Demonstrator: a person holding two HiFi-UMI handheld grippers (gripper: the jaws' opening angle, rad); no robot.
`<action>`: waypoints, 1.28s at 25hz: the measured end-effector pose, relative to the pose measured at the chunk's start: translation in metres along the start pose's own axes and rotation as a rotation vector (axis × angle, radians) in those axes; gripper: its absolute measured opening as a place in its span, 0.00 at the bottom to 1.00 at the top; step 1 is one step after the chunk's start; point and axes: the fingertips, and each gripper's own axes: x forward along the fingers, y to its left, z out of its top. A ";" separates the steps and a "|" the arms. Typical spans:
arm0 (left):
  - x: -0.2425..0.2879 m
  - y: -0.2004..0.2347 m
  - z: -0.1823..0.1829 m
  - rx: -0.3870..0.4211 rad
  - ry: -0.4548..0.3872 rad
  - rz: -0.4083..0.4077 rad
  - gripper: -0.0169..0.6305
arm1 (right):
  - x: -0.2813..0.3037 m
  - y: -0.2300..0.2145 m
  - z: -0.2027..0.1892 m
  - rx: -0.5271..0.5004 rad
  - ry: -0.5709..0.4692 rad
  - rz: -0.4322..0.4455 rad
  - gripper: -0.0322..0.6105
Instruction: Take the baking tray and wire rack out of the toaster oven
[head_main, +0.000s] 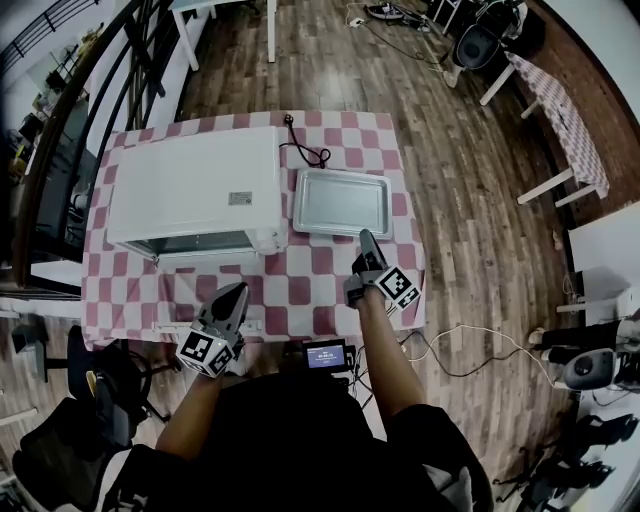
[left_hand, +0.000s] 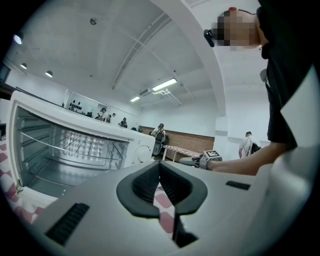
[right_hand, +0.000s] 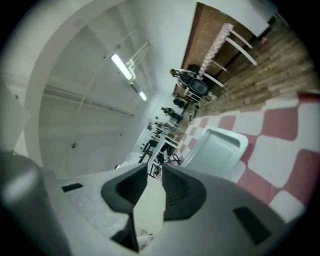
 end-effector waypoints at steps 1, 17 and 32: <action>-0.002 -0.001 0.002 0.004 -0.008 -0.009 0.02 | -0.007 0.017 0.001 -0.075 -0.002 0.031 0.20; -0.093 0.011 0.061 0.084 -0.149 -0.116 0.02 | -0.128 0.242 -0.112 -0.995 -0.030 0.225 0.19; -0.254 0.047 0.052 0.123 -0.141 -0.158 0.02 | -0.201 0.335 -0.290 -1.026 -0.065 0.247 0.18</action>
